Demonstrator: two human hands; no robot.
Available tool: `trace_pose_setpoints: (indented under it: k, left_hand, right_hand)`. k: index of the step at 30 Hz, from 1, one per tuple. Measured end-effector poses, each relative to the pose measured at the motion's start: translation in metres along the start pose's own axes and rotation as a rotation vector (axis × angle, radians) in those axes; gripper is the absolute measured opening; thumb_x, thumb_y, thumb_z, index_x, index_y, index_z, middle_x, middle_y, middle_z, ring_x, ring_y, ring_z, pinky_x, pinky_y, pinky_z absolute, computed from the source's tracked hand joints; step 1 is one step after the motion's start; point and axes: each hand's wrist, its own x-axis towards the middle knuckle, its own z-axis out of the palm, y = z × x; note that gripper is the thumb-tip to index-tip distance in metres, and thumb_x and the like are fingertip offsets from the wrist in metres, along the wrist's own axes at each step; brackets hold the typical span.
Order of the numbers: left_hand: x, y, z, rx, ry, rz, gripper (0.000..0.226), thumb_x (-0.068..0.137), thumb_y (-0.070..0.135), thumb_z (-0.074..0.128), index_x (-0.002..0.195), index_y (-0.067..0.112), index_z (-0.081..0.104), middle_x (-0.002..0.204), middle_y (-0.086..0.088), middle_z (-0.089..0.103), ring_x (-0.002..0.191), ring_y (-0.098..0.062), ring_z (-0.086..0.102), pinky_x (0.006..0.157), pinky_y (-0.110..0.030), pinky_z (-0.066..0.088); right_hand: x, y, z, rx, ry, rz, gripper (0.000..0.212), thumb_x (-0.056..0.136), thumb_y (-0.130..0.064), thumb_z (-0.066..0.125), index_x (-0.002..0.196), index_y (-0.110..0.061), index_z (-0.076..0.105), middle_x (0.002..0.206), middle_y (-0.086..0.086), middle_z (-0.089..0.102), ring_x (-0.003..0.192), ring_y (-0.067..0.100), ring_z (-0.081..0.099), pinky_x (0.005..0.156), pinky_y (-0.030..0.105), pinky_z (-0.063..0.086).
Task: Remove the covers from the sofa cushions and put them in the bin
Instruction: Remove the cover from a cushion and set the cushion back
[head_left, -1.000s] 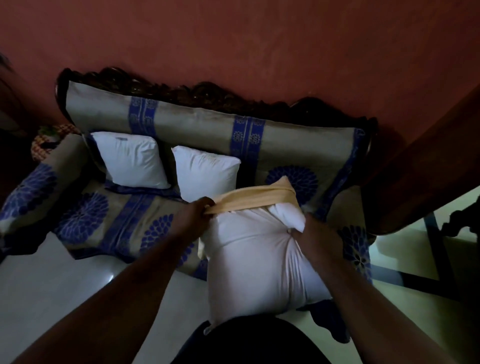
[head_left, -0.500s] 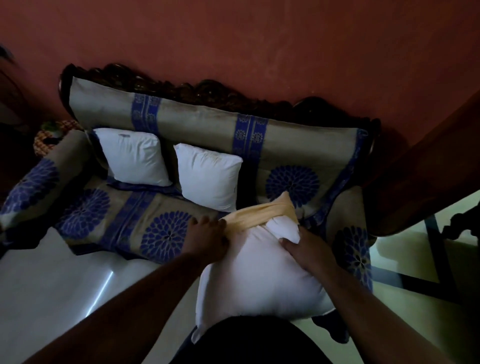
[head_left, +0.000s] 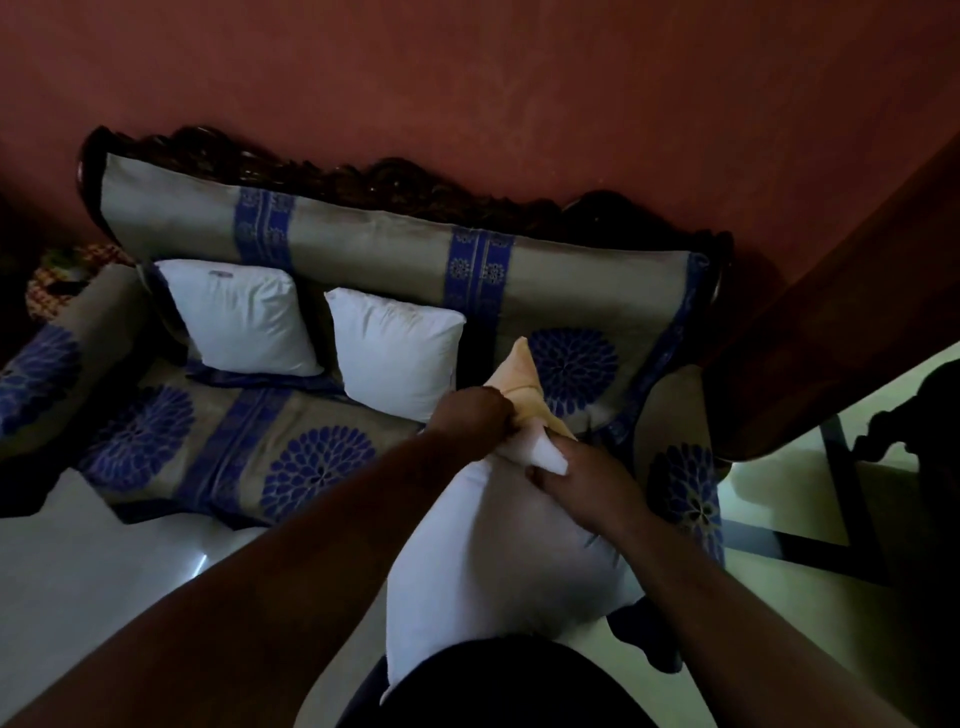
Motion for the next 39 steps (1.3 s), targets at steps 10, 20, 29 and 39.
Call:
trace_pose_setpoints:
  k: [10, 20, 29, 39]
  left_hand:
    - [-0.023, 0.032, 0.026, -0.788, 0.131, 0.044, 0.016, 0.094, 0.024, 0.054, 0.100, 0.013, 0.064, 0.097, -0.003, 0.066, 0.091, -0.022, 0.062, 0.079, -0.034, 0.046]
    - [-0.026, -0.024, 0.030, -0.337, 0.416, -0.174, 0.045, 0.095, 0.058, 0.050, 0.128, 0.028, 0.053, 0.127, -0.001, 0.055, 0.116, -0.027, 0.052, 0.092, -0.041, 0.043]
    - [-0.049, -0.087, 0.029, -1.117, 0.105, -0.732, 0.046, 0.088, 0.049, 0.072, 0.124, 0.022, 0.061, 0.117, -0.005, 0.067, 0.091, -0.016, 0.063, 0.068, -0.022, 0.048]
    - [-0.082, -0.029, 0.055, -1.174, 0.270, -0.612, 0.008, 0.091, 0.025, 0.068, 0.089, 0.023, 0.075, 0.085, 0.014, 0.072, 0.080, 0.002, 0.066, 0.072, -0.021, 0.051]
  right_hand:
    - [0.005, -0.022, 0.009, -0.307, 0.074, 0.076, 0.042, 0.104, -0.033, 0.045, 0.144, -0.019, 0.047, 0.148, 0.007, 0.049, 0.137, 0.025, 0.045, 0.113, 0.039, 0.036]
    - [0.021, 0.000, -0.022, 0.476, 0.218, 0.021, 0.060, 0.097, -0.050, 0.057, 0.152, -0.033, 0.039, 0.155, 0.001, 0.042, 0.138, 0.025, 0.043, 0.112, 0.039, 0.036]
    - [0.016, 0.027, -0.026, 0.758, 0.118, 0.229, 0.061, 0.095, -0.051, 0.061, 0.149, -0.025, 0.045, 0.143, -0.002, 0.050, 0.126, 0.023, 0.051, 0.107, 0.035, 0.041]
    - [-0.009, -0.025, 0.033, 0.246, -0.162, -0.076, 0.085, 0.081, -0.083, 0.047, 0.149, -0.033, 0.040, 0.157, 0.002, 0.041, 0.145, 0.025, 0.037, 0.117, 0.039, 0.032]
